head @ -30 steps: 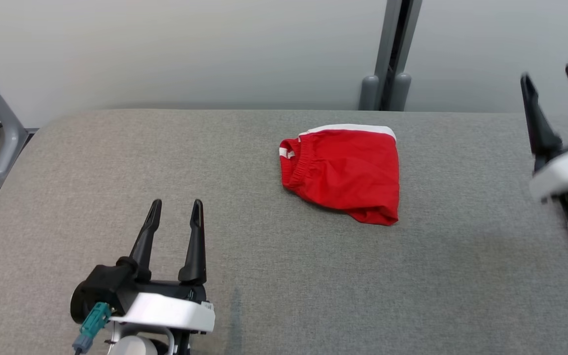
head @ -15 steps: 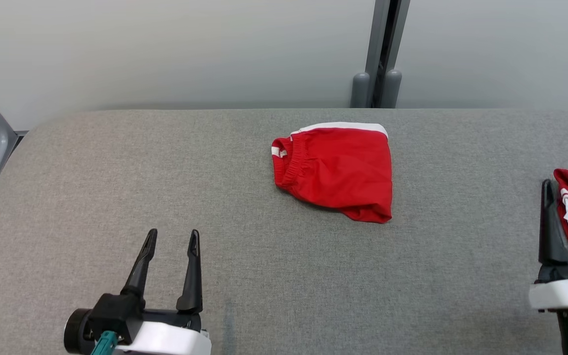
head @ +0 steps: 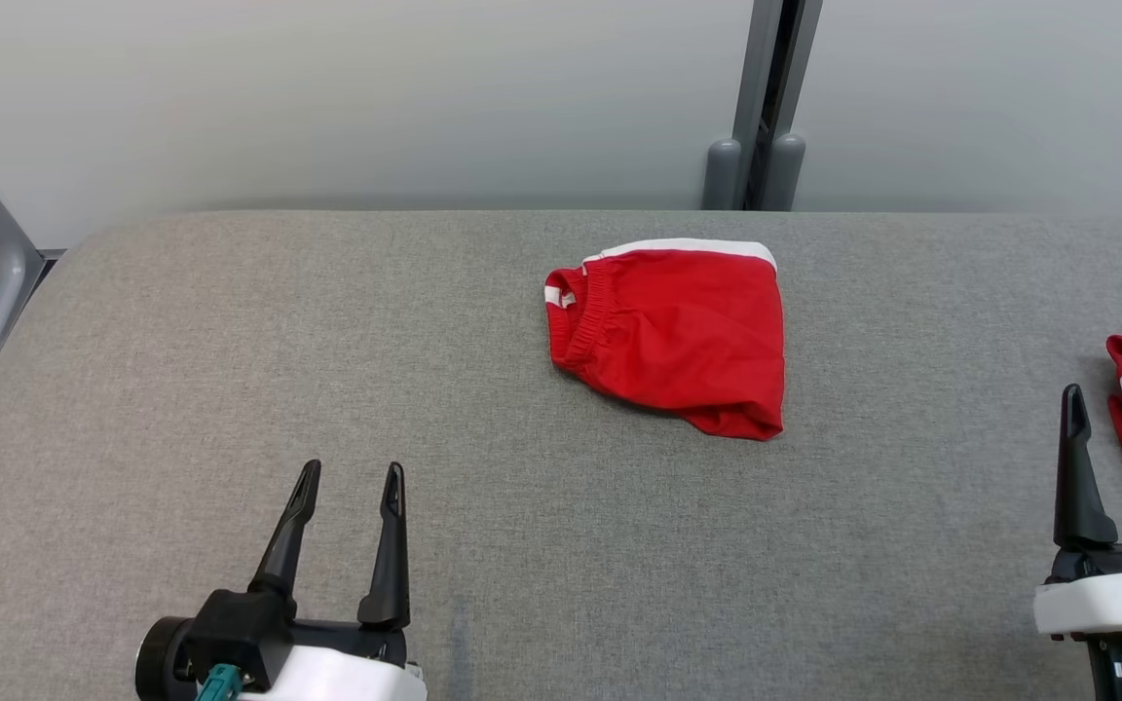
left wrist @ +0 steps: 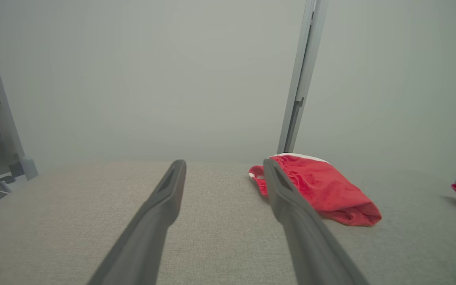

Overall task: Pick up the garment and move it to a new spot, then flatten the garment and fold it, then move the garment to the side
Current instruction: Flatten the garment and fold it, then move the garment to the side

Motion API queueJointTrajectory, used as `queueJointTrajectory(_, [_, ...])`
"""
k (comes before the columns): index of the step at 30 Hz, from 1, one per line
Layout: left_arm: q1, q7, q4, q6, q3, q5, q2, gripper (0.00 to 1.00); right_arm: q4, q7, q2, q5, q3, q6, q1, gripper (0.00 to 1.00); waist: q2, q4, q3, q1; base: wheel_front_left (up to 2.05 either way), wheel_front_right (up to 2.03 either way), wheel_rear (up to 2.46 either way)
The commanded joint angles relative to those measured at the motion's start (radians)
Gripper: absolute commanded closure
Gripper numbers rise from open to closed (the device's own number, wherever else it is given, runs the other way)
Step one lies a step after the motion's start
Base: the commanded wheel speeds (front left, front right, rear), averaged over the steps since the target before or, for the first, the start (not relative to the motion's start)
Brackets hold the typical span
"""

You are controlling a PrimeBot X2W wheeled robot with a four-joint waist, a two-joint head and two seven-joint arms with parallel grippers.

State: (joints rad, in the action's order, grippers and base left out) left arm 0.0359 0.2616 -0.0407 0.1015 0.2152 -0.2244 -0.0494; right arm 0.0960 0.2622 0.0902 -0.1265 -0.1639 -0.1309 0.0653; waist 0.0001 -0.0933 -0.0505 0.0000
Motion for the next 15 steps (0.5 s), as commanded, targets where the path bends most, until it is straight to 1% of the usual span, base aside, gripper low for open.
queueJointTrajectory(1, [0.005,0.004,0.001,0.004,0.0,-0.006,-0.003,0.0,0.001,0.003,0.003,0.0,-0.001,0.0,-0.008,0.0,-0.0001,-0.001,0.0,0.0,0.0,0.0,0.0])
queueJointTrajectory(5, [0.003,0.004,0.001,0.006,0.003,-0.009,-0.003,0.0,0.008,0.003,0.013,0.014,0.004,0.0,-0.008,0.0,-0.0001,-0.003,-0.002,0.0,0.0,0.0,0.0])
queueJointTrajectory(15, [0.002,0.004,-0.021,0.002,0.01,-0.006,-0.003,0.0,0.022,0.003,0.01,0.021,0.004,0.0,-0.009,0.0,-0.0001,-0.004,-0.003,0.0,0.0,0.0,0.0])
